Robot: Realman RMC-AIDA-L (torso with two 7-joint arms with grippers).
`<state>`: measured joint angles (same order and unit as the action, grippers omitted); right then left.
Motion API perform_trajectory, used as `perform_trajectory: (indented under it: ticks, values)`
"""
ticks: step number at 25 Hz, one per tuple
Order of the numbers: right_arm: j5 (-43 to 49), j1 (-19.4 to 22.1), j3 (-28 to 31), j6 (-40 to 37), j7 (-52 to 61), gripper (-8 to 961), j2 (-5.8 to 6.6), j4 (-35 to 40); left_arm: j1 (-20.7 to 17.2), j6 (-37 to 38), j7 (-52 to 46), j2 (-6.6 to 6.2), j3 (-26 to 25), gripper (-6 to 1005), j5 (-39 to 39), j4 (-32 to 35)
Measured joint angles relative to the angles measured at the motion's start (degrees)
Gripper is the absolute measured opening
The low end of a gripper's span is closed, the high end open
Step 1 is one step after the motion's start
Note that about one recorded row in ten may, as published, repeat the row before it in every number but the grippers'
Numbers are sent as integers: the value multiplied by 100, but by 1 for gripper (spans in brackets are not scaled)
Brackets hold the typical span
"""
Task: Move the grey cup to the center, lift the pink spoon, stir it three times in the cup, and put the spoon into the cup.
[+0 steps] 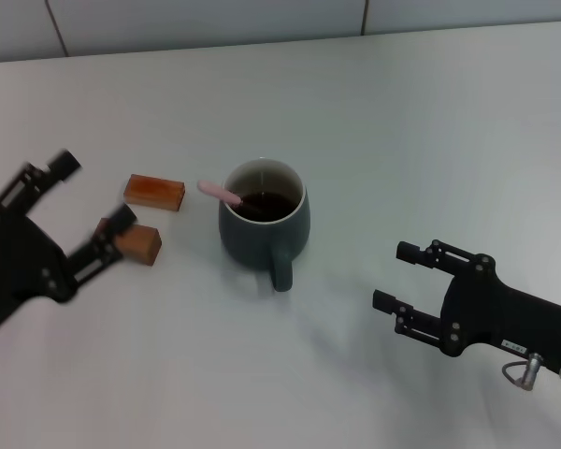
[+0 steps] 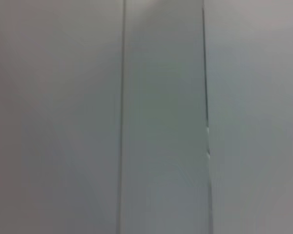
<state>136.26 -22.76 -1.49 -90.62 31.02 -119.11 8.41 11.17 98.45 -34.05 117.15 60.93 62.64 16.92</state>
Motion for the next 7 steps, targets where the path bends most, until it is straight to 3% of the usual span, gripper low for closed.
perform_trajectory:
  ticks: [7]
  values:
    - [-4,0,-1,40,2,684,-7,14,-10,-447,135,-50,-22,829,1057,-98]
